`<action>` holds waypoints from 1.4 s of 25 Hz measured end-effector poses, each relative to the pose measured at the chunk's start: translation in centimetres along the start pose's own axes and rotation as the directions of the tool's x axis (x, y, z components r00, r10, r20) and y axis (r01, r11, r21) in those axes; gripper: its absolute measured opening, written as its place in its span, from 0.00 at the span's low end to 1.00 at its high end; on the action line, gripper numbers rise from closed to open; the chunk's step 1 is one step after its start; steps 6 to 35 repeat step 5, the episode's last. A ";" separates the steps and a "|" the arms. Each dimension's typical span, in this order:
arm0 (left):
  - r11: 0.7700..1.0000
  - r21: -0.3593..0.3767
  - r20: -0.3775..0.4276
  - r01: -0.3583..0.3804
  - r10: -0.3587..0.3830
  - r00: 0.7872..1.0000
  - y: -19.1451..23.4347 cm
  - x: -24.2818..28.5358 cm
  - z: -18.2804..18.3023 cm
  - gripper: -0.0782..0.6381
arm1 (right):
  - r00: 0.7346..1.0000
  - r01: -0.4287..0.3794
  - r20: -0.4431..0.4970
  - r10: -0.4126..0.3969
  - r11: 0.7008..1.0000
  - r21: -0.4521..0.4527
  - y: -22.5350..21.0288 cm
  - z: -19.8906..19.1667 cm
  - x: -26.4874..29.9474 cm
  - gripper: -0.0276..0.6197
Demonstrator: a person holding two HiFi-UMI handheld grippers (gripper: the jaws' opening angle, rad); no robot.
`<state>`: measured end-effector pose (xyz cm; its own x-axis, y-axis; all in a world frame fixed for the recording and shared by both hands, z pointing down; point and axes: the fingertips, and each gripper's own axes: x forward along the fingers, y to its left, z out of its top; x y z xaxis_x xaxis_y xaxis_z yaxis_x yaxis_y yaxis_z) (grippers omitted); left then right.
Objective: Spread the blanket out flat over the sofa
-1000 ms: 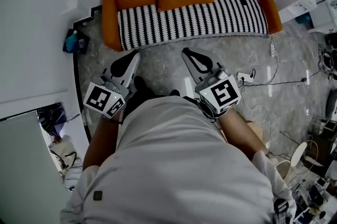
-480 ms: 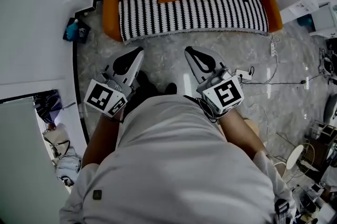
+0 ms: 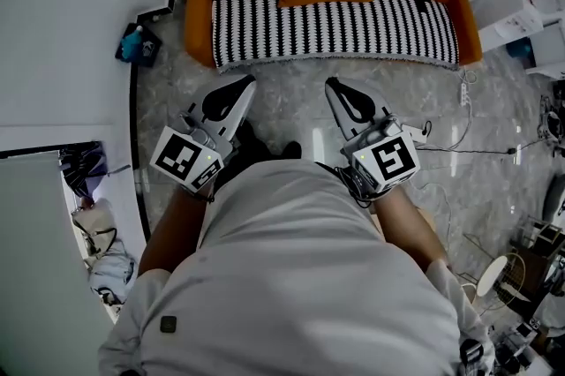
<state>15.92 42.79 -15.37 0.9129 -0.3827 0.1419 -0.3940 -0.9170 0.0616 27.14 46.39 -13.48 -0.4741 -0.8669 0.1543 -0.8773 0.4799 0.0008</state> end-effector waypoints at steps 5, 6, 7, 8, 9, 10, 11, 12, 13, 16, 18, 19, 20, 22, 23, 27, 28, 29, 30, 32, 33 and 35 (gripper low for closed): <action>1.000 0.005 0.009 0.006 -0.006 1.000 -0.1 0.0 0.3 0.12 | 1.000 0.006 0.002 -0.006 1.000 0.001 -0.2 -0.2 -0.2 0.09; 1.000 0.005 0.009 0.006 -0.006 1.000 -0.1 0.0 0.3 0.12 | 1.000 0.006 0.002 -0.006 1.000 0.001 -0.2 -0.2 -0.2 0.09; 1.000 0.005 0.009 0.006 -0.006 1.000 -0.1 0.0 0.3 0.12 | 1.000 0.006 0.002 -0.006 1.000 0.001 -0.2 -0.2 -0.2 0.09; 1.000 0.005 0.009 0.006 -0.006 1.000 -0.1 0.0 0.3 0.12 | 1.000 0.006 0.002 -0.006 1.000 0.001 -0.2 -0.2 -0.2 0.09; 1.000 0.005 0.009 0.006 -0.006 1.000 -0.1 0.0 0.3 0.12 | 1.000 0.006 0.002 -0.006 1.000 0.001 -0.2 -0.2 -0.2 0.09; 1.000 0.005 0.009 0.006 -0.006 1.000 -0.1 0.0 0.3 0.12 | 1.000 0.006 0.002 -0.006 1.000 0.001 -0.2 -0.2 -0.2 0.09; 1.000 0.005 0.009 0.006 -0.006 1.000 -0.1 0.0 0.3 0.12 | 1.000 0.006 0.002 -0.006 1.000 0.001 -0.2 -0.2 -0.2 0.09; 1.000 0.005 0.009 0.006 -0.006 1.000 -0.1 0.0 0.3 0.12 | 1.000 0.006 0.002 -0.006 1.000 0.001 -0.2 -0.2 -0.2 0.09; 1.000 0.005 0.009 0.006 -0.006 1.000 -0.1 0.0 0.3 0.12 | 1.000 0.006 0.002 -0.006 1.000 0.001 -0.2 -0.2 -0.2 0.09; 1.000 0.005 0.009 0.006 -0.006 1.000 -0.1 0.0 0.3 0.12 | 1.000 0.006 0.002 -0.006 1.000 0.001 -0.2 -0.2 -0.2 0.09; 1.000 0.005 0.009 0.006 -0.006 1.000 -0.1 0.0 0.3 0.12 | 1.000 0.006 0.002 -0.006 1.000 0.001 -0.2 -0.2 -0.2 0.09; 1.000 0.005 0.009 0.006 -0.006 1.000 -0.1 0.0 0.3 0.12 | 1.000 0.006 0.002 -0.006 1.000 0.001 -0.2 -0.2 -0.2 0.09; 1.000 0.005 0.009 0.006 -0.006 1.000 -0.1 0.0 0.3 0.12 | 1.000 0.006 0.002 -0.006 1.000 0.001 -0.2 -0.2 -0.2 0.09; 1.000 0.005 0.009 0.006 -0.006 1.000 -0.1 0.0 0.3 0.12 | 1.000 0.006 0.002 -0.006 1.000 0.001 -0.2 -0.2 -0.2 0.09; 1.000 0.005 0.009 0.006 -0.006 1.000 -0.1 0.0 0.3 0.12 | 1.000 0.006 0.002 -0.006 1.000 0.001 -0.2 -0.2 -0.2 0.09; 1.000 0.005 0.009 0.006 -0.006 1.000 -0.1 0.0 0.3 0.12 | 1.000 0.006 0.002 -0.006 1.000 0.001 -0.2 -0.2 -0.2 0.09; 1.000 0.005 0.009 0.006 -0.006 1.000 -0.1 0.0 0.3 0.12 | 1.000 0.006 0.002 -0.006 1.000 0.001 -0.2 -0.2 -0.2 0.09; 1.000 0.005 0.009 0.006 -0.006 1.000 -0.1 0.0 0.3 0.12 | 1.000 0.006 0.002 -0.006 1.000 0.001 -0.2 -0.2 -0.2 0.09; 1.000 0.005 0.009 0.006 -0.006 1.000 -0.1 0.0 0.3 0.12 | 1.000 0.006 0.002 -0.006 1.000 0.001 -0.2 -0.2 -0.2 0.09; 1.000 0.005 0.009 0.006 -0.006 1.000 -0.1 0.0 0.3 0.12 | 1.000 0.006 0.002 -0.006 1.000 0.001 -0.2 -0.2 -0.2 0.09; 1.000 0.005 0.009 0.006 -0.006 1.000 -0.1 0.0 0.3 0.12 | 1.000 0.006 0.002 -0.006 1.000 0.001 -0.2 -0.2 -0.2 0.09; 1.000 0.005 0.009 0.006 -0.006 1.000 -0.1 0.0 0.3 0.12 | 1.000 0.006 0.002 -0.006 1.000 0.001 -0.2 -0.2 -0.2 0.09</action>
